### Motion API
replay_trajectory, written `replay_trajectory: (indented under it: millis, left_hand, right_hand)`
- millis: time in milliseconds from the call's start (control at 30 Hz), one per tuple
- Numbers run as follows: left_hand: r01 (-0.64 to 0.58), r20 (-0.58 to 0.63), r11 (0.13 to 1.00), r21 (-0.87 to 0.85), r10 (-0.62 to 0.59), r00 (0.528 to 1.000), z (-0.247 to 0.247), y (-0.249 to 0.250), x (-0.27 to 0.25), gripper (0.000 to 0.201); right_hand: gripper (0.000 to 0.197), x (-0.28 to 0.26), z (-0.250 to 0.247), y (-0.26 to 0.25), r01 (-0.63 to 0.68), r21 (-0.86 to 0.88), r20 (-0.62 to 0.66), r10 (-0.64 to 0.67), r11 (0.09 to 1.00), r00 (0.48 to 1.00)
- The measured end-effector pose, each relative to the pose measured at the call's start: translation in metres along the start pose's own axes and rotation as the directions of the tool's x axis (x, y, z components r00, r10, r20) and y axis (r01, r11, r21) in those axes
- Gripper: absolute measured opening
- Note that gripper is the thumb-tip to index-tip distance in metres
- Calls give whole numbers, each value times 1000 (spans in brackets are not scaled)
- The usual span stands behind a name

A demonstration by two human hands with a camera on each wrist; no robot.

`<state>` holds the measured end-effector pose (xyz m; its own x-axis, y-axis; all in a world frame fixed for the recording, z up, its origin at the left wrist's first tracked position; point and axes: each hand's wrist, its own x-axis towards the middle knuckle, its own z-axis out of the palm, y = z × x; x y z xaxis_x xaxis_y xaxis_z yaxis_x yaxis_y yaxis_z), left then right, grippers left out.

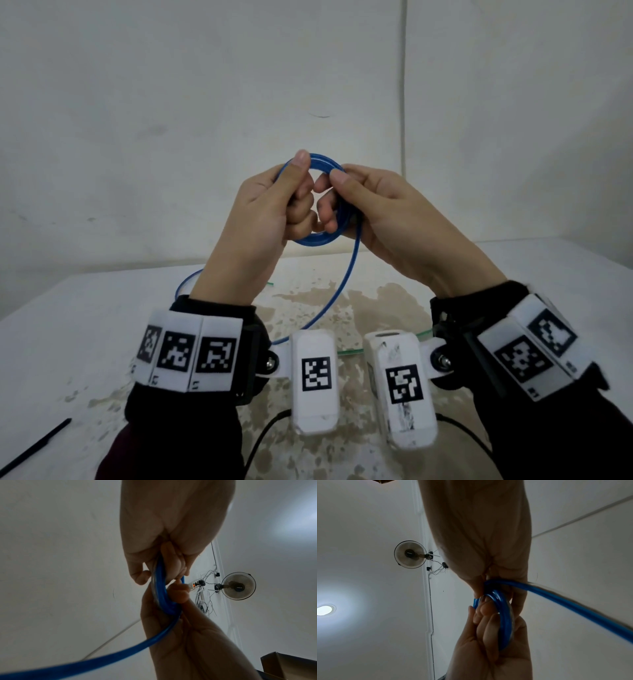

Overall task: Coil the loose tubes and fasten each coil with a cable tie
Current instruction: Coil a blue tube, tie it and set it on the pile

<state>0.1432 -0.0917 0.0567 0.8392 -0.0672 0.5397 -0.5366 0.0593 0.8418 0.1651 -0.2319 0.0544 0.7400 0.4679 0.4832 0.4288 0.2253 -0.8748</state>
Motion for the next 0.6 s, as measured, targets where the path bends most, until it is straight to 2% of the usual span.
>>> replay_trajectory:
  millis: [133, 233, 367, 467, 600]
  left_hand:
    - [-9, -56, 999, -52, 6, 998, -2, 0, 0, 40]
    - [-24, -68, 996, -88, 18, 998, -2, 0, 1, 41]
    - [86, 99, 986, -145, -72, 993, -3, 1, 3, 43]
    - [152, 161, 988, -30, -145, 976, -7, 2, 0, 41]
    - [32, 95, 999, -14, -30, 995, -6, 2, -1, 37]
  right_hand:
    - [34, -1, 0, 0, -43, 90, 17, 42, 995, 999]
    - [35, 0, 1, 0, -30, 73, 17, 29, 997, 999]
    - [33, -1, -3, -4, -27, 75, 0, 27, 997, 1000]
    - [33, -3, -6, -5, -27, -72, -3, 27, 997, 1000]
    - [38, -2, -2, -4, -47, -16, -48, 46, 999, 998]
